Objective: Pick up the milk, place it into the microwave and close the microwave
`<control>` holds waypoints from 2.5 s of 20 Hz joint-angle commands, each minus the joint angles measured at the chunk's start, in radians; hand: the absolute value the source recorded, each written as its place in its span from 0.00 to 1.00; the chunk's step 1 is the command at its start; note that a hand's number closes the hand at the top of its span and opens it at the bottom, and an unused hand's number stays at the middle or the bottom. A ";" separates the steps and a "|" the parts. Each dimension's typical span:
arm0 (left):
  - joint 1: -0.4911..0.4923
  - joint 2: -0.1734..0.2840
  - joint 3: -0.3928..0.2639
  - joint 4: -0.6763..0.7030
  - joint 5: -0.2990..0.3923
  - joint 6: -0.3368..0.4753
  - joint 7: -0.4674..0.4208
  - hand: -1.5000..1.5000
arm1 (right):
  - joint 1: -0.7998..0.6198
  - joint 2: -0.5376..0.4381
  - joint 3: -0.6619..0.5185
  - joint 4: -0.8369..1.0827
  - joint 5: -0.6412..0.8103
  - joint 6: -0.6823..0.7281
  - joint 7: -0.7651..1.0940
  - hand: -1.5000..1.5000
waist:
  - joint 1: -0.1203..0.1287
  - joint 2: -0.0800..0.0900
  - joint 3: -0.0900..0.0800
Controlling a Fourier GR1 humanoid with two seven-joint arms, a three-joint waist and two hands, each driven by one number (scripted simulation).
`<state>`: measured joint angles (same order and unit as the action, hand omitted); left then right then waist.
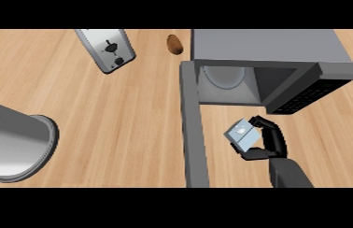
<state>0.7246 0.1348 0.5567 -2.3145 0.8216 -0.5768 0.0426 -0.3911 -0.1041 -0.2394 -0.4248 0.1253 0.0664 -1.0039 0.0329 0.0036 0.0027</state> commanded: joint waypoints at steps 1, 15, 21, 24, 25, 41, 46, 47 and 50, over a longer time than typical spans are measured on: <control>0.022 -0.023 0.005 -0.081 0.086 0.003 0.024 0.00 | -0.087 0.012 0.013 0.041 0.024 -0.029 -0.032 1.00 | -0.004 0.000 -0.001; -0.029 0.011 0.031 -0.052 0.111 0.000 0.082 0.00 | -0.361 -0.047 -0.030 0.160 0.024 -0.093 0.092 1.00 | 0.007 0.008 0.000; -0.093 0.040 0.030 -0.041 0.109 0.042 0.103 0.00 | -0.506 -0.110 -0.041 0.218 0.034 -0.110 0.217 1.00 | 0.015 0.015 0.000; -0.053 -0.006 0.020 -0.065 0.092 -0.011 0.083 0.00 | -0.552 -0.115 -0.045 0.248 0.041 -0.143 0.243 1.00 | 0.049 0.022 0.001; -0.096 0.029 0.016 -0.001 0.091 -0.034 0.081 0.00 | -0.560 -0.129 -0.042 0.256 0.049 -0.146 0.245 1.00 | 0.043 0.025 0.001; -0.203 0.096 0.015 0.028 0.122 0.006 0.097 0.00 | -0.630 -0.226 -0.025 0.311 0.112 -0.388 0.305 1.00 | 0.105 0.063 0.004; -0.229 0.099 0.008 0.033 0.091 0.014 0.100 0.00 | -0.648 -0.251 -0.040 0.314 0.095 -0.416 0.318 1.00 | 0.121 0.078 0.005; -0.238 0.101 0.012 0.051 0.084 0.009 0.095 0.00 | -0.657 -0.272 -0.039 0.318 0.096 -0.411 0.333 1.00 | 0.117 0.076 0.004; -0.246 0.125 0.017 0.031 0.099 0.022 0.109 0.00 | -0.648 -0.267 -0.038 0.328 0.094 -0.434 0.327 1.00 | 0.130 0.079 0.006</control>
<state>0.4952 0.2424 0.5677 -2.2786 0.9186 -0.5648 0.1454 -1.0064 -0.3154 -0.3035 -0.0951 0.1870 -0.3650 -0.6981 0.1364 0.0496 -0.0060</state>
